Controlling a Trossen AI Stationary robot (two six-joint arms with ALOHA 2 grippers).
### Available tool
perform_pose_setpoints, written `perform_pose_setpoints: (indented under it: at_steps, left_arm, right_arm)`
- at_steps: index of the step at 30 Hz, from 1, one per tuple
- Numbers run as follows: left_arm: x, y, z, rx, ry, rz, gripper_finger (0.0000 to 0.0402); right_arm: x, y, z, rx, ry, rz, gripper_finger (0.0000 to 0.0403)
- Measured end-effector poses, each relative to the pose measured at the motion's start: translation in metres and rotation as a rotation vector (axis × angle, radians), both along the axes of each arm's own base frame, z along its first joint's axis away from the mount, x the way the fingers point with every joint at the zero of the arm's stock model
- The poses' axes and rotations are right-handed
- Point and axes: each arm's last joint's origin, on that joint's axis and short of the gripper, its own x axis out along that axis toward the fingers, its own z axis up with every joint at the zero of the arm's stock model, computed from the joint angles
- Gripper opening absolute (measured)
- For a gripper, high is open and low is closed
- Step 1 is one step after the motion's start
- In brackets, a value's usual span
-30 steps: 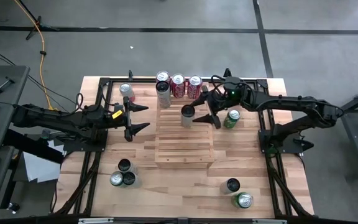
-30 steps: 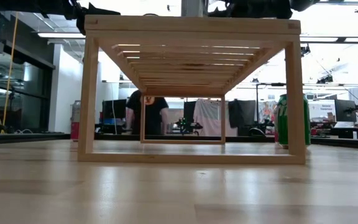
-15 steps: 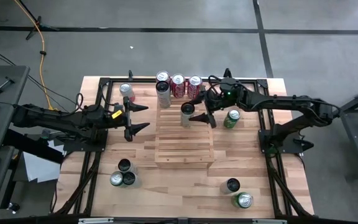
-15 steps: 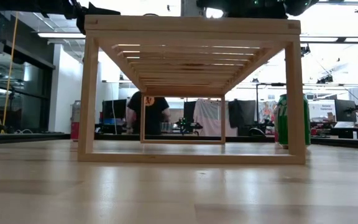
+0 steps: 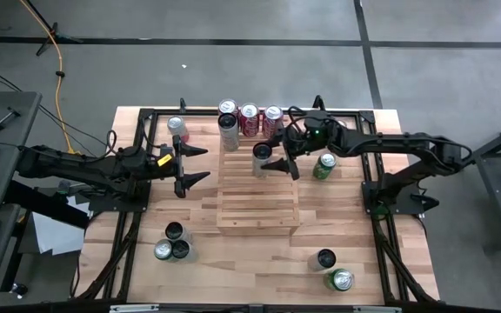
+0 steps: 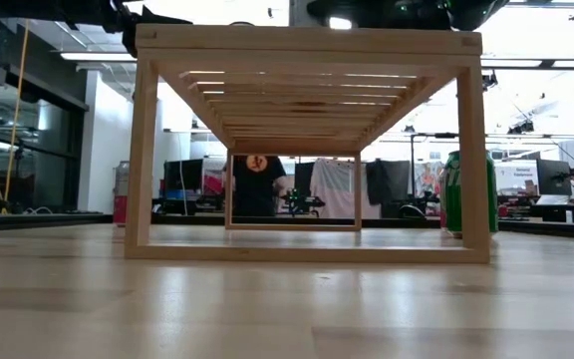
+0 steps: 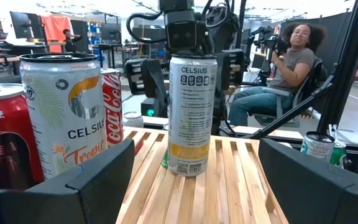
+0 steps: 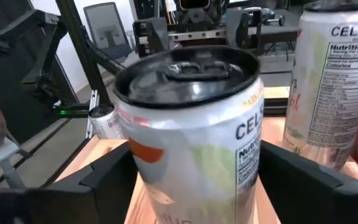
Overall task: Place canned beverage on shelf
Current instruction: Align the top right tropical celsius soda can with the other tropical celsius soda can on the shelf
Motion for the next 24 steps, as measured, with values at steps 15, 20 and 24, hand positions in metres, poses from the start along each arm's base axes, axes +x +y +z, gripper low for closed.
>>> perform_pose_setpoints:
  at_steps: [15, 20, 24]
  left_arm:
    - [0.000, 0.000, 0.001, -0.001, -0.009, 0.000, 0.0335]
    - [0.000, 0.000, 0.001, -0.001, -0.014, 0.000, 0.0335]
    - [0.000, 0.000, 0.002, -0.001, -0.018, 0.000, 0.0335]
  right_arm:
    - [0.005, 0.049, 0.014, -0.061, -0.058, -0.424, 0.0234]
    - [0.004, 0.061, 0.021, -0.024, -0.134, -0.652, 0.0234]
    - [0.005, 0.061, 0.021, 0.007, -0.156, -0.738, 0.0234]
